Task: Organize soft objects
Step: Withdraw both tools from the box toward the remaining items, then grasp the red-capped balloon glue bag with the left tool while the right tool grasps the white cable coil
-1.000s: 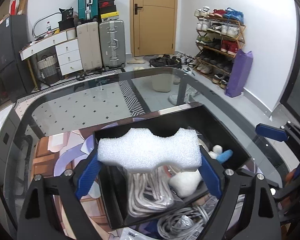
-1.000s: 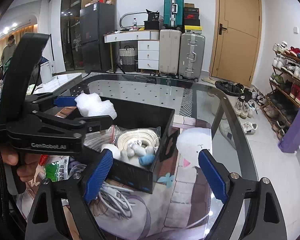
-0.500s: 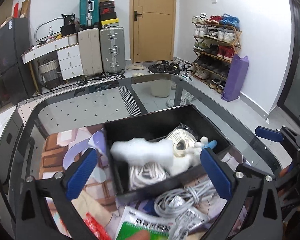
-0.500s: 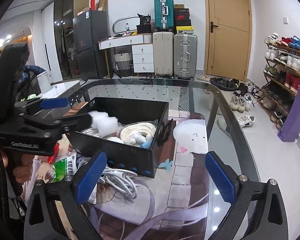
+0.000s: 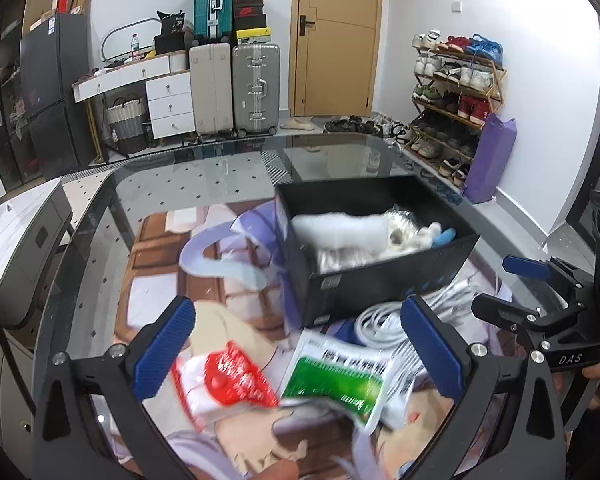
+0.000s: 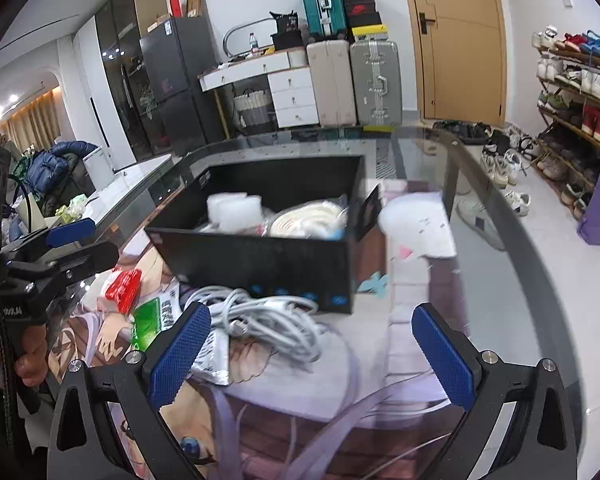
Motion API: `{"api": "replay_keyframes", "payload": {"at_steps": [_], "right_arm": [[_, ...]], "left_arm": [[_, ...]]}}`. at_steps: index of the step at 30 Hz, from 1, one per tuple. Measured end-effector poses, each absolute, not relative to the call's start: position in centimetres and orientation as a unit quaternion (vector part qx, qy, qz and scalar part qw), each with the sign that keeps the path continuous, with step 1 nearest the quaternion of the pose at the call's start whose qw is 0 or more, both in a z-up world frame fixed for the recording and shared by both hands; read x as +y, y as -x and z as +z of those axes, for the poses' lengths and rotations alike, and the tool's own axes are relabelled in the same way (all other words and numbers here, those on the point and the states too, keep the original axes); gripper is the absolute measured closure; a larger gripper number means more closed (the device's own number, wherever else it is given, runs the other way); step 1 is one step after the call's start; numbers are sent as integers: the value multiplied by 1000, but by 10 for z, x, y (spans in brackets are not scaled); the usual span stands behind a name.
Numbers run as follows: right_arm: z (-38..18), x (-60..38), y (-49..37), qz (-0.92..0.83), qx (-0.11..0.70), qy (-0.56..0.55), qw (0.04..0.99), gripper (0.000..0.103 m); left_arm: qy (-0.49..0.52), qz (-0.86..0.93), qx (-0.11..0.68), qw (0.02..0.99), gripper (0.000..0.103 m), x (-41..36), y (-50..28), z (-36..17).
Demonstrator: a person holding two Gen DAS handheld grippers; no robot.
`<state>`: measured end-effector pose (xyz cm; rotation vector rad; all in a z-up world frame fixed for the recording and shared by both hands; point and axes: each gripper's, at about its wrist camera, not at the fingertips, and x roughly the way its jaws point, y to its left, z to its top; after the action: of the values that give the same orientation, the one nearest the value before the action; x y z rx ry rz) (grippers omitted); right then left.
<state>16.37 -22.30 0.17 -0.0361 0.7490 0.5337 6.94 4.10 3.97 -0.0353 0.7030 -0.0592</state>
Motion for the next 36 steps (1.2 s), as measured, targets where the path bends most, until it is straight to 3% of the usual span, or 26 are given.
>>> {"api": "replay_keyframes", "payload": {"at_steps": [12,36], "right_arm": [[-25,-202,-178,245,415,2,876,1],[-38,-195,-196,238,434,-12,869,1]], "left_arm": [[41,-1,373,927,0,71,-46,7],[72,43,427,900,0,94,-68,-27]]}}
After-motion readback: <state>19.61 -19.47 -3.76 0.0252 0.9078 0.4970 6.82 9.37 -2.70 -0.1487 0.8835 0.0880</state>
